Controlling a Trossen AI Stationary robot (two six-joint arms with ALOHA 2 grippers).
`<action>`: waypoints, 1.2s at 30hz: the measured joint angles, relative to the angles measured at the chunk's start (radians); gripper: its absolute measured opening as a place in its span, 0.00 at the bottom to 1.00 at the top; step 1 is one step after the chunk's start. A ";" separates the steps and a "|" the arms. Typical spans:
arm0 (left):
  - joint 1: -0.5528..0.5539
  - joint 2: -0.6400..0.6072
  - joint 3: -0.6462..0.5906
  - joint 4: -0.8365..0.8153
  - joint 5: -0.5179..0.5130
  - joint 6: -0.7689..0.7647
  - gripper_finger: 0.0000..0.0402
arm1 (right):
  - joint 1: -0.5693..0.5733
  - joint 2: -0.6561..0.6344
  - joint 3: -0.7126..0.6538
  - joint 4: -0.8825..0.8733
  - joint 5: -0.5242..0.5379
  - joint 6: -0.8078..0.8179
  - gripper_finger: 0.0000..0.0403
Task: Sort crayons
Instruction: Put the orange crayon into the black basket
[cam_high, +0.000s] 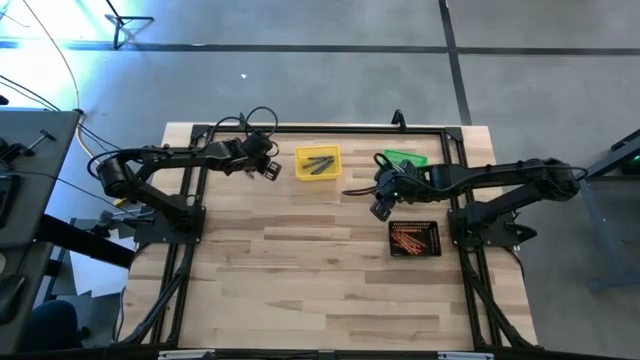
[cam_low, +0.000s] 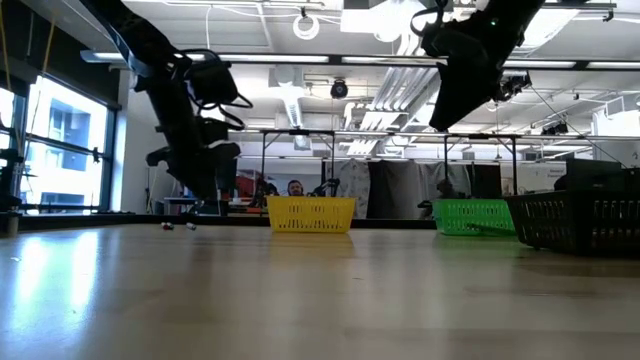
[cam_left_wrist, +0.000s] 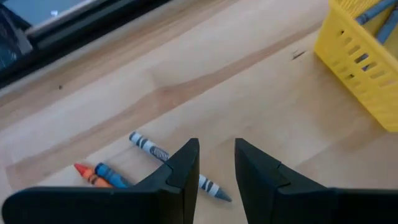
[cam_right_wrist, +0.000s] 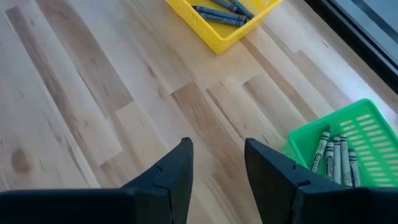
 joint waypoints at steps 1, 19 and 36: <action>0.000 0.000 0.000 -0.007 0.000 -0.010 0.22 | 0.000 0.000 0.000 -0.003 -0.002 -0.004 0.35; 0.000 0.000 -0.047 -0.180 -0.133 -0.255 0.22 | 0.000 0.000 0.000 -0.004 -0.002 -0.081 0.35; 0.067 0.000 -0.071 -0.165 -0.174 -0.304 0.24 | 0.000 0.000 0.000 0.000 -0.002 -0.089 0.35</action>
